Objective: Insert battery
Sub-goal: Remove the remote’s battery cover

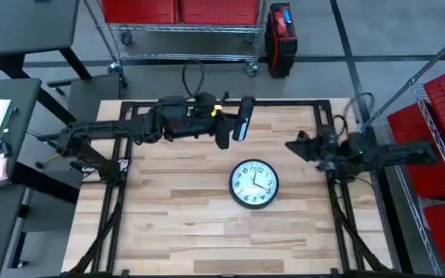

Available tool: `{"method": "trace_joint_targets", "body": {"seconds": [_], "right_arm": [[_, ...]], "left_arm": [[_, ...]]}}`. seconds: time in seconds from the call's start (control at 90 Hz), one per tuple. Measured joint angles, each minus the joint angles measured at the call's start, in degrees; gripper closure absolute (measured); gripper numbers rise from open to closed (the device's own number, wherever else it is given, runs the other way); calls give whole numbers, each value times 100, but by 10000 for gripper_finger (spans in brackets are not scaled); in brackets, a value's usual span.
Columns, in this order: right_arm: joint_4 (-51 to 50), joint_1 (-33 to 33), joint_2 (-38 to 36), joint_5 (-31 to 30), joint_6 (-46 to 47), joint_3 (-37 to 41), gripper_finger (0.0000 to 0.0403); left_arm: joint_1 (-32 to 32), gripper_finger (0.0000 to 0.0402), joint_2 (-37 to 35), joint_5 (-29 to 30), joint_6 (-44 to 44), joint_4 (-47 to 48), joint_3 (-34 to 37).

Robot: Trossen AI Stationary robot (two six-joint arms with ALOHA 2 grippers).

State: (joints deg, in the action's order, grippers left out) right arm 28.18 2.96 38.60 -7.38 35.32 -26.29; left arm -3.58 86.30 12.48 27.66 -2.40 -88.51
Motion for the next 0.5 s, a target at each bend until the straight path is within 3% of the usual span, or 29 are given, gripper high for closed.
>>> {"method": "trace_joint_targets", "body": {"seconds": [0.122,0.211,0.322,0.5], "right_arm": [[-209,-200,1242,46,-415,-1071,270],[-370,-405,1887,493,-717,-1788,228],[-605,-674,2409,1060,-1029,-2496,188],[-1138,-970,2882,1196,-1140,-3169,164]], "left_arm": [[-79,361,0,-376,-111,-288,2],[-135,361,0,-553,-128,-443,2],[-169,361,-9,-693,-298,-589,2],[-168,361,-16,-776,-433,-551,7]]}}
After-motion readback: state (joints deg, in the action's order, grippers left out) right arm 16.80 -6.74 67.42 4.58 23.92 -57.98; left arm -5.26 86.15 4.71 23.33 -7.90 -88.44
